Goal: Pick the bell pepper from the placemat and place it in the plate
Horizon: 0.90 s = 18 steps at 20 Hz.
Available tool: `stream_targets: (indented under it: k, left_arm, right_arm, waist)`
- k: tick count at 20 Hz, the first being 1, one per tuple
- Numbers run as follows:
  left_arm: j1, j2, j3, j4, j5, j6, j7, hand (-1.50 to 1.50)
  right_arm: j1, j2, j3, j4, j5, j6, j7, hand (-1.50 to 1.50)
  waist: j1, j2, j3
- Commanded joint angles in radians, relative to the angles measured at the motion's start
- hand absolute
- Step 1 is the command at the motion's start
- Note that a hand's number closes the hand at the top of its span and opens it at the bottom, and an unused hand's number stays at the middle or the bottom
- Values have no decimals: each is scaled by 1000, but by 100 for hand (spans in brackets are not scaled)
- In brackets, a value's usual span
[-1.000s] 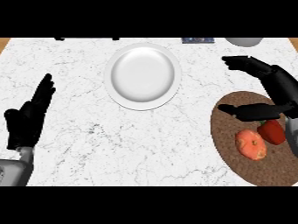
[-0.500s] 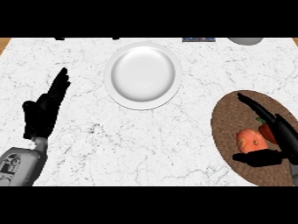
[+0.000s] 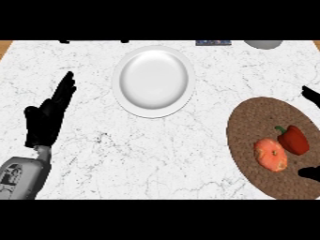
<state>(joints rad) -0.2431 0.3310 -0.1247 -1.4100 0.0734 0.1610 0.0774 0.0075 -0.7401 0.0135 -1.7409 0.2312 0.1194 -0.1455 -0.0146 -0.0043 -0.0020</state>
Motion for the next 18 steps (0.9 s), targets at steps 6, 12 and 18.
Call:
stream_targets:
  k: [6,12,18]
  left_arm:
    - [-19,-1,11,-14,-8,-25,36,0]
    - [-12,-45,24,21,-37,-33,-16,0]
    - [-7,-79,8,-78,-74,-15,87,0]
  right_arm:
    - [-61,-191,-16,-103,-5,288,338,-150]
    - [-110,-124,4,24,63,361,331,-150]
    - [-179,-44,43,122,163,393,306,-150]
  waist:
    - [15,4,1]
    - [19,6,2]
    - [22,5,2]
